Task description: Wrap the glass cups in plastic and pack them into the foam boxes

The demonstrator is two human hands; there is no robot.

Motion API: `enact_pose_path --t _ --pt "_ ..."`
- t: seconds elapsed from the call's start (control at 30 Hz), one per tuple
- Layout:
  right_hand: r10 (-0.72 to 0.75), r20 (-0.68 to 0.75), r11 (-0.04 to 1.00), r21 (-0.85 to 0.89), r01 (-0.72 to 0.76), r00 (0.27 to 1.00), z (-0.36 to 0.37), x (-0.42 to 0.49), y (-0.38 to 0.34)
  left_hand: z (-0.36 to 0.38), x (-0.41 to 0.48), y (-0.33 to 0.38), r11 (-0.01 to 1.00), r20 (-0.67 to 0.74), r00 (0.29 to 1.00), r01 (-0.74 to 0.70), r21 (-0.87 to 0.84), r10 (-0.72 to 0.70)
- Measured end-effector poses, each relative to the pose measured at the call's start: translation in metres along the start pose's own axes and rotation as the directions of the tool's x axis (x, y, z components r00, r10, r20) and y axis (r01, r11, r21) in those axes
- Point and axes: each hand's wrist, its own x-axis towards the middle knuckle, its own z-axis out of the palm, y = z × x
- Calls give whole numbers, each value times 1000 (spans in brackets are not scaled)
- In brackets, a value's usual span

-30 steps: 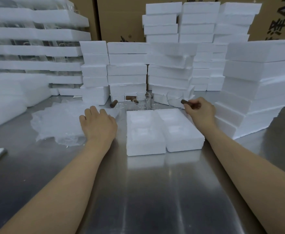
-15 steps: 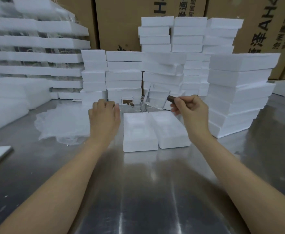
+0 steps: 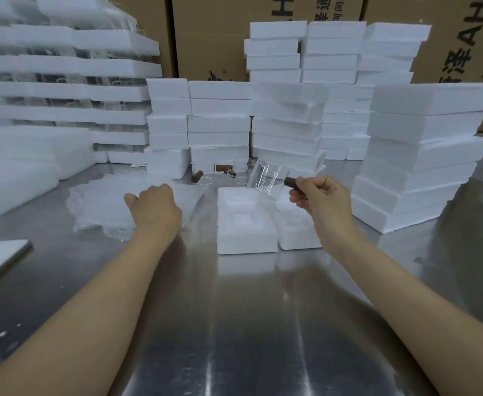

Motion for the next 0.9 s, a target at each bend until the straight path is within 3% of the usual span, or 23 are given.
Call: enact_pose_path --t 0.03,0.13,0.2,0.3,0.37,0.47,0.53,0.6,0.67,0.77,0.83,0.9 --pt "7 0 1000 9 -7 1000 1 0 0 0 3 -4 999 1 1000 0 -38 0" --pt "28 -7 998 56 -28 1000 1 0 0 -5 9 -4 983 -176 984 -35 -180 3" --pt "36 -7 997 69 -35 999 1 0 0 -8 10 -2 982 -237 971 -40 -183 -4" --pt "44 -4 996 77 -44 999 1 -1 -1 -11 7 -4 998 61 997 43 40 -46" --pt "48 -6 996 76 -48 999 2 -1 -1 -10 4 -8 995 110 993 39 95 -49" --pt "53 -5 996 77 -53 999 2 -1 -1 -15 4 -4 1000 -150 988 -14 25 17" --pt "59 -7 995 82 -58 998 2 -1 -1 -25 4 3 971 -442 895 -157 -178 63" --pt "68 -12 994 90 -66 998 2 0 -1 -35 -3 13 803 -566 818 -405 -437 105" --pt "83 -17 989 121 -81 996 1 0 -1 -41 -11 28 573 -547 824 -524 -631 151" --pt "141 -7 943 306 -132 990 -1 3 -8 -39 -21 45 401 -389 907 -421 -814 162" --pt "194 38 858 479 -188 980 -2 6 -15 -33 -23 50 306 -291 941 -332 -892 173" --pt "239 111 739 623 -255 965 -4 7 -23 -29 -23 49 275 -236 954 -281 -919 187"
